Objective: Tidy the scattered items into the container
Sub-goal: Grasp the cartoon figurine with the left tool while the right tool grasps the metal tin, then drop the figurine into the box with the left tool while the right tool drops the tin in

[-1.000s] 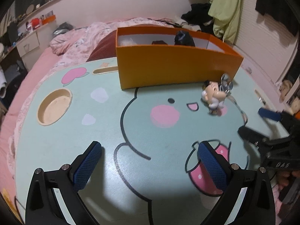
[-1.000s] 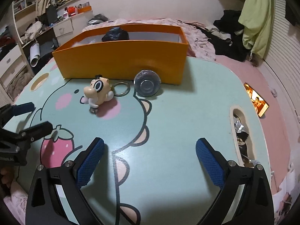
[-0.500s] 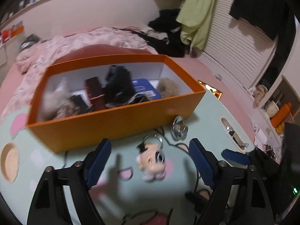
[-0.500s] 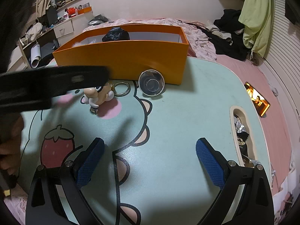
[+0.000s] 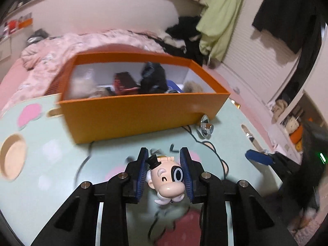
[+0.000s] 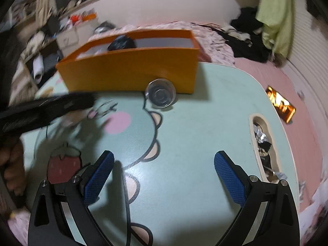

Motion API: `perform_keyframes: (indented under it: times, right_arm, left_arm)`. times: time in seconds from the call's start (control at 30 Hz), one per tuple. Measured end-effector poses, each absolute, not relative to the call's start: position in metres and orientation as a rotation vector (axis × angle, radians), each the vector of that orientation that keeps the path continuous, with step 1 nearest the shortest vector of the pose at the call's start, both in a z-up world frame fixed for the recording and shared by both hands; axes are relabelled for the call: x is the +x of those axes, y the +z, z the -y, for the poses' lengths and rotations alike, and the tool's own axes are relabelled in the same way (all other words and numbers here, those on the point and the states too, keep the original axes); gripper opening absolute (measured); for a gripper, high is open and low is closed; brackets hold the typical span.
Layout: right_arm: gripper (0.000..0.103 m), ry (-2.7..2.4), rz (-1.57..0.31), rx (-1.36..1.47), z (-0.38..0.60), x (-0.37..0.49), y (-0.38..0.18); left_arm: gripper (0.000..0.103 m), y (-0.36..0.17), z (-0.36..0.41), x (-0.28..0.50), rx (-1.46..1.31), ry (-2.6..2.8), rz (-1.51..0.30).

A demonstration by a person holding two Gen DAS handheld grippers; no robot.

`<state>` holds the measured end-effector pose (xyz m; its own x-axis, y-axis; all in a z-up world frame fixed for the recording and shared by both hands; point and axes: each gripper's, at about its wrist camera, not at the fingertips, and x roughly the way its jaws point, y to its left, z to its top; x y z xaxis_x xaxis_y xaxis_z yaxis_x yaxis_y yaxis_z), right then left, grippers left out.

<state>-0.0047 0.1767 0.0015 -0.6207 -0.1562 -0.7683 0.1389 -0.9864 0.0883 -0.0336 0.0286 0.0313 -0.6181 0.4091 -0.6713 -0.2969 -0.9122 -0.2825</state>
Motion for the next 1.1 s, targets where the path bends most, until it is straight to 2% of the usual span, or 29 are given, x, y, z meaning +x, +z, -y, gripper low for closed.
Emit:
perform_keyframes:
  times: [0.1,0.2,0.33,0.43,0.57,0.6,0.67,0.9,1.1]
  right_arm:
    - [0.098,-2.722,0.187,1.275,-0.192,-0.009,0.005]
    - [0.098,-2.697,0.241,1.28,-0.192,-0.023,0.012]
    - [0.096,-2.696,0.165,1.31,-0.178,-0.047,0.018]
    - [0.088,-2.723,0.019,1.314,-0.162,-0.063,0.018]
    - [0.065,-2.7,-0.025,1.375,-0.15,-0.087,0.008]
    - [0.052,-2.711,-0.045,1.365,-0.147,-0.089,0.008]
    - [0.039,-2.703,-0.088,1.353,-0.143,-0.087,0.01]
    - [0.038,-2.621,-0.06,1.212,-0.129,-0.043,0.025]
    - [0.038,-2.598,-0.02,1.12,-0.125,-0.044,0.061]
  left_arm:
    - [0.03,0.035,-0.011,-0.014,-1.059,2.559,0.205]
    - [0.03,0.034,0.004,-0.002,-1.047,2.583,0.247]
    - [0.03,0.033,0.016,0.001,-1.04,2.589,0.3]
    - [0.03,0.032,0.017,0.002,-1.041,2.594,0.308]
    - [0.03,0.032,0.017,0.002,-1.029,2.594,0.317]
    - [0.03,0.032,0.018,0.003,-1.026,2.594,0.317]
    - [0.03,0.033,0.019,0.004,-1.021,2.595,0.319]
    - [0.03,0.05,0.018,0.002,-0.971,2.595,0.317]
    - [0.03,0.09,0.009,-0.033,-0.907,2.587,0.256]
